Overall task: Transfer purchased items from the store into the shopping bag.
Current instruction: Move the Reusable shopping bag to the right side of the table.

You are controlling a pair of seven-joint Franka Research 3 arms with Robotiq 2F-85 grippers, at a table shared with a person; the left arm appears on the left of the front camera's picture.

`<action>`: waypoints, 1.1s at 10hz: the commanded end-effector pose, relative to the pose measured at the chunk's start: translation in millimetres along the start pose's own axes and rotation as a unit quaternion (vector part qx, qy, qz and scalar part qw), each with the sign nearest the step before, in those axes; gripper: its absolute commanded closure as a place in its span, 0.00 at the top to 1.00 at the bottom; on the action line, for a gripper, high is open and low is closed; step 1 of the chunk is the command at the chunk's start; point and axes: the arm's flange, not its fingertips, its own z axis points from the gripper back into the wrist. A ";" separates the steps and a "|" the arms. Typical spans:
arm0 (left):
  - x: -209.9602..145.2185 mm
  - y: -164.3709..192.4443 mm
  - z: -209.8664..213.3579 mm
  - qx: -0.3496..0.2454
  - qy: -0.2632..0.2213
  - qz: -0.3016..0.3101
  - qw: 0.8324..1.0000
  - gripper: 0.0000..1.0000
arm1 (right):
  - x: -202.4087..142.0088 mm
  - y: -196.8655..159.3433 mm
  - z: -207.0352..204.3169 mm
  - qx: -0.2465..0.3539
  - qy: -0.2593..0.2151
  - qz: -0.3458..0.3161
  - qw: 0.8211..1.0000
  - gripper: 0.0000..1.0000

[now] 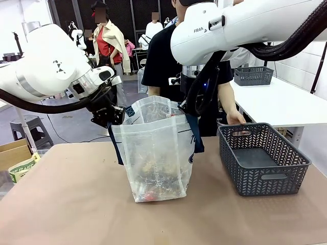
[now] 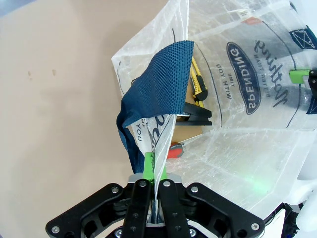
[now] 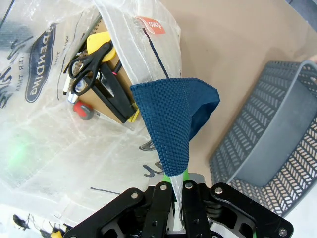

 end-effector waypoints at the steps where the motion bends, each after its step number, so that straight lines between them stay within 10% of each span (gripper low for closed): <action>1: -0.8 0.4 -0.7 0.000 0.001 0.000 1.000 0.00 | 0.0 -0.5 0.8 0.000 -0.001 0.000 1.000 0.00; 11: -10.6 3.4 -4.3 0.009 -0.017 0.011 1.000 0.00 | -9.6 -8.2 -5.4 0.004 0.005 -0.023 1.000 0.00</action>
